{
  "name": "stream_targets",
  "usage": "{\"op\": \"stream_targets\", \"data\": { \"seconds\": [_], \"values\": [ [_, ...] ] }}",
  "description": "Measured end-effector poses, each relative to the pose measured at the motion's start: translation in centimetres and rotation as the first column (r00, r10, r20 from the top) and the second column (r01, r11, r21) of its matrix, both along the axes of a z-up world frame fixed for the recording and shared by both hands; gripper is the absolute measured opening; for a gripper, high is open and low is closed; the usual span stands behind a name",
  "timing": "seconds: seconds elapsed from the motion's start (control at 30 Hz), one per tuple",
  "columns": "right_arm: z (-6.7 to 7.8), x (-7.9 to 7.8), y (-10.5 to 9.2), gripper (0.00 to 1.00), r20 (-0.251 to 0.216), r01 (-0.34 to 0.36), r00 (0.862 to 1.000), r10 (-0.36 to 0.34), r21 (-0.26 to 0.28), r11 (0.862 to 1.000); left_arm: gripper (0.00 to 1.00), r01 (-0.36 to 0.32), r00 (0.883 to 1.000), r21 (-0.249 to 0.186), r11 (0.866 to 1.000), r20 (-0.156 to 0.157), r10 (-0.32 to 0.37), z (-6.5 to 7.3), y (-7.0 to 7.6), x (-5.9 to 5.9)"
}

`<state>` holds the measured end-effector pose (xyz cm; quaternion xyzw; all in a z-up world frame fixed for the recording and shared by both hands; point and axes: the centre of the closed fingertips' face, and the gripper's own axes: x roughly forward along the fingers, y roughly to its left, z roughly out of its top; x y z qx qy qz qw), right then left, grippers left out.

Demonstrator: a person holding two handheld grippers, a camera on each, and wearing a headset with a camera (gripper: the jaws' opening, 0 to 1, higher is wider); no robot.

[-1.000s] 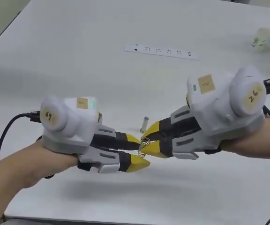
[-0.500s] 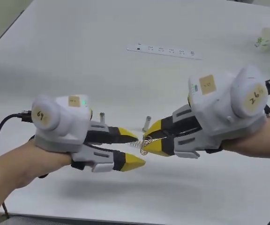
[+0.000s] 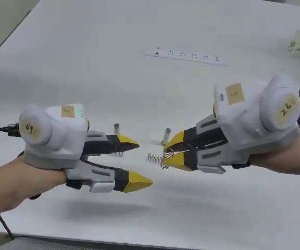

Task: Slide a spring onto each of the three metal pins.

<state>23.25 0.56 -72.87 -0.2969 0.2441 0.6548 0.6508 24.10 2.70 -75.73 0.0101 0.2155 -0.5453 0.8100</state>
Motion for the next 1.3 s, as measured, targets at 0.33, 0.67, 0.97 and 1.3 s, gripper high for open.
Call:
{"op": "stream_targets", "data": {
  "seconds": [0.33, 0.67, 0.97, 1.3],
  "values": [
    [0.0, 0.5, -0.4, 0.08, 0.013, 0.018, 1.000, -0.019, 0.002, 1.000, 0.62, -0.098, 0.995, 0.000, 0.995, 0.002, 0.098, -0.2, 2.9, 0.7],
    [-0.3, 0.8, -1.1, 0.08, 0.018, 0.048, 0.999, -0.048, 0.000, 0.999, 0.82, -0.213, 0.977, 0.006, 0.977, 0.000, 0.213, -0.7, 6.1, 1.9],
    [-0.5, 0.8, -1.6, 0.08, 0.018, 0.070, 0.997, -0.070, 0.001, 0.998, 0.98, -0.273, 0.962, 0.012, 0.962, 0.005, 0.273, -1.1, 7.2, 2.5],
    [-1.7, 1.2, -3.2, 0.08, 0.012, 0.116, 0.993, -0.116, -0.013, 0.993, 0.98, -0.289, 0.957, 0.009, 0.957, -0.001, 0.289, -1.3, 7.6, 2.5]
  ]
}}
